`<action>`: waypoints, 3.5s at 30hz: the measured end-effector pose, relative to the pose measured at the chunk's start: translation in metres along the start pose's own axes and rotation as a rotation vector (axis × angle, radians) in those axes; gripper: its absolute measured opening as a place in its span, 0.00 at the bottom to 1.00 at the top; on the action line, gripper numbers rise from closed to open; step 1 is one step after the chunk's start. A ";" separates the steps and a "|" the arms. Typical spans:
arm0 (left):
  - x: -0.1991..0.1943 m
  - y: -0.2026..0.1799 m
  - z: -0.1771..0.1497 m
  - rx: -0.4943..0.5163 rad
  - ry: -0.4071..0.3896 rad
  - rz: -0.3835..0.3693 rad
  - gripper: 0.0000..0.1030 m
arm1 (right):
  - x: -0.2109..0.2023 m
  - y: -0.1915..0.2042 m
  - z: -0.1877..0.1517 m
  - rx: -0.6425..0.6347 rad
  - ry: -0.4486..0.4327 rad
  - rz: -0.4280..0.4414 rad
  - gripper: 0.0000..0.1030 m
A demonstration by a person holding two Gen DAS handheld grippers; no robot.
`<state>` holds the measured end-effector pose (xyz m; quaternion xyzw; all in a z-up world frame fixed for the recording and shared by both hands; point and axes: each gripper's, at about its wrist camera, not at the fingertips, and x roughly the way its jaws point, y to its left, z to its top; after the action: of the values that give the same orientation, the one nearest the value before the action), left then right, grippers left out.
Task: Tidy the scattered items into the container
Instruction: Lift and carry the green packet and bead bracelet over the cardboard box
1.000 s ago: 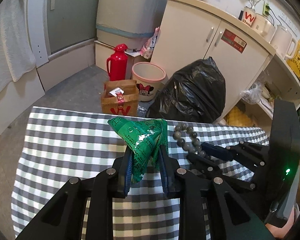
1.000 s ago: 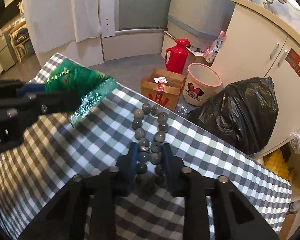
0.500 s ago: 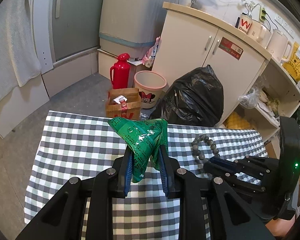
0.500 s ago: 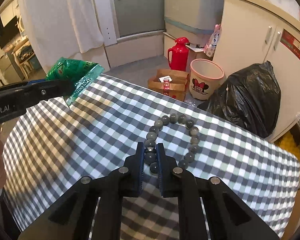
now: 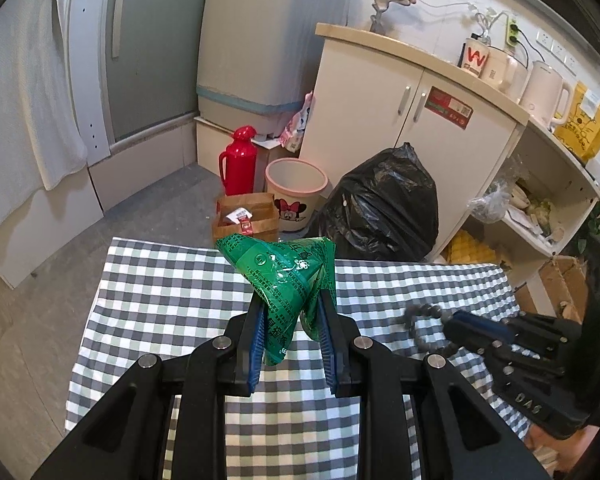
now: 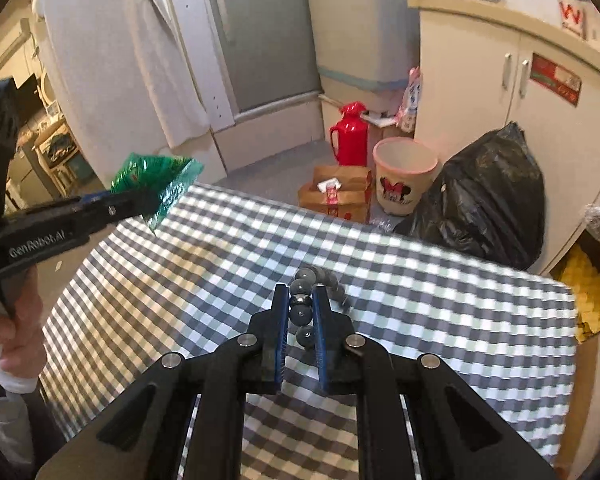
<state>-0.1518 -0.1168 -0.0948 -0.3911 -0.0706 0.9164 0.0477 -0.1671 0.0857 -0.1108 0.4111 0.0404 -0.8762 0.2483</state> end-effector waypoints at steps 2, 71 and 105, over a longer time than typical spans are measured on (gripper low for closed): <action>-0.007 -0.006 -0.001 0.010 -0.013 0.004 0.23 | -0.011 -0.003 0.001 0.003 -0.019 0.001 0.11; -0.108 -0.254 -0.005 0.231 -0.202 -0.122 0.23 | -0.283 -0.112 -0.045 0.109 -0.387 -0.238 0.11; -0.026 -0.427 -0.038 0.443 -0.023 -0.352 0.23 | -0.299 -0.247 -0.118 0.310 -0.250 -0.439 0.11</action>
<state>-0.0924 0.3034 -0.0309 -0.3424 0.0639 0.8915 0.2896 -0.0395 0.4539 0.0001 0.3144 -0.0368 -0.9485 -0.0100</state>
